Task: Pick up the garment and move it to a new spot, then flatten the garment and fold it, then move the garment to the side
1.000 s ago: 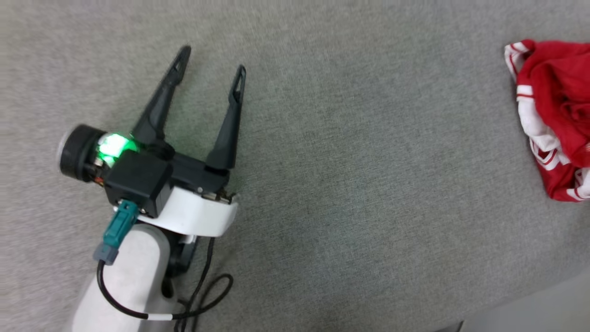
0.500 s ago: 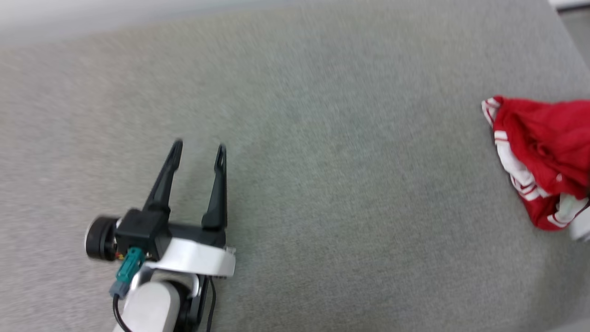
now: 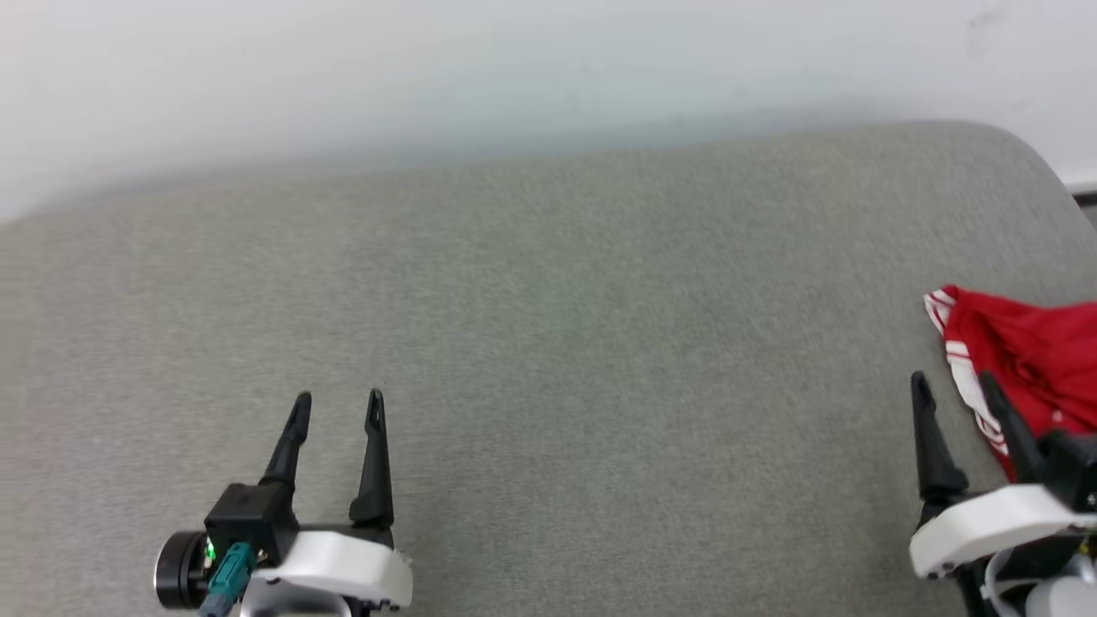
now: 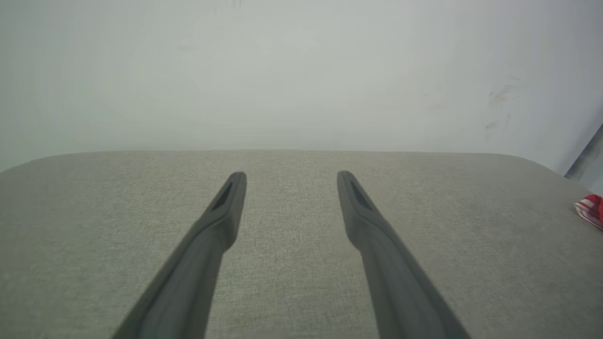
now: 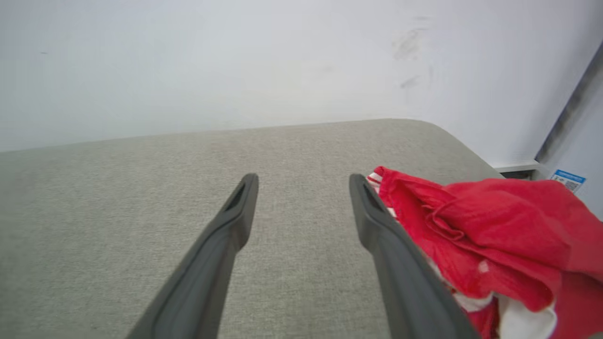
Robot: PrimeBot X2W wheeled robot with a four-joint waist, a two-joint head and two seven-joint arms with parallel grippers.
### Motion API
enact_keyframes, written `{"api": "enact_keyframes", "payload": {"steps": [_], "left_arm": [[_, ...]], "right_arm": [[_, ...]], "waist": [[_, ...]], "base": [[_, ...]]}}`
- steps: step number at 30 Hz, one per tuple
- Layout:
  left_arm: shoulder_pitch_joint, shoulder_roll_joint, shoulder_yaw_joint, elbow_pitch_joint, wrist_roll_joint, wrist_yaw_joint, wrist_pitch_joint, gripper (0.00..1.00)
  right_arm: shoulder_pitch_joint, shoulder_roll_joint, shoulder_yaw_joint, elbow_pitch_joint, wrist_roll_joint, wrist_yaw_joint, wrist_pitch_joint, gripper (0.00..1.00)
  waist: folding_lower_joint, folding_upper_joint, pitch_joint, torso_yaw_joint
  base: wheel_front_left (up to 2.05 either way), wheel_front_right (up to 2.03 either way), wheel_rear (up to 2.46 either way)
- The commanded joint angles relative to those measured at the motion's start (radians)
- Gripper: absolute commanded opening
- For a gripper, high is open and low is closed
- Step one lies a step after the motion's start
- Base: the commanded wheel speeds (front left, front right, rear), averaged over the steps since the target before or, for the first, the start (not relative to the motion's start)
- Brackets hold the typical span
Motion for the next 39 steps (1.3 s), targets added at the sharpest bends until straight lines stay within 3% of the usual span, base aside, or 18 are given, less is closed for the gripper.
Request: {"api": "enact_keyframes", "payload": {"steps": [1, 8, 17, 39], "left_arm": [[0.027, 0.003, 0.007, 0.01, -0.007, -0.004, -0.005, 1.0], [0.091, 0.033, 0.045, 0.04, -0.012, -0.015, -0.008, 1.0], [0.139, 0.043, 0.065, 0.064, 0.006, -0.037, -0.008, 1.0], [0.118, 0.01, 0.087, 0.112, 0.041, -0.078, -0.008, 1.0]], "right_arm": [[0.043, 0.014, 0.011, -0.039, 0.007, -0.001, 0.012, 1.0], [0.172, 0.053, 0.054, -0.205, 0.009, -0.001, 0.065, 1.0], [0.287, 0.067, 0.064, -0.329, -0.009, -0.001, 0.141, 1.0], [0.279, 0.071, 0.087, -0.342, -0.012, -0.001, 0.148, 1.0]], "waist": [[0.0003, -0.0001, -0.057, 0.051], [0.0003, -0.0001, -0.135, 0.094], [0.0003, -0.0001, -0.181, 0.101], [0.0003, -0.0001, -0.164, 0.103]], "base": [[0.0, 0.0, 0.0], [0.0, 0.0, 0.0], [0.0, 0.0, 0.0], [0.0, 0.0, 0.0]]}}
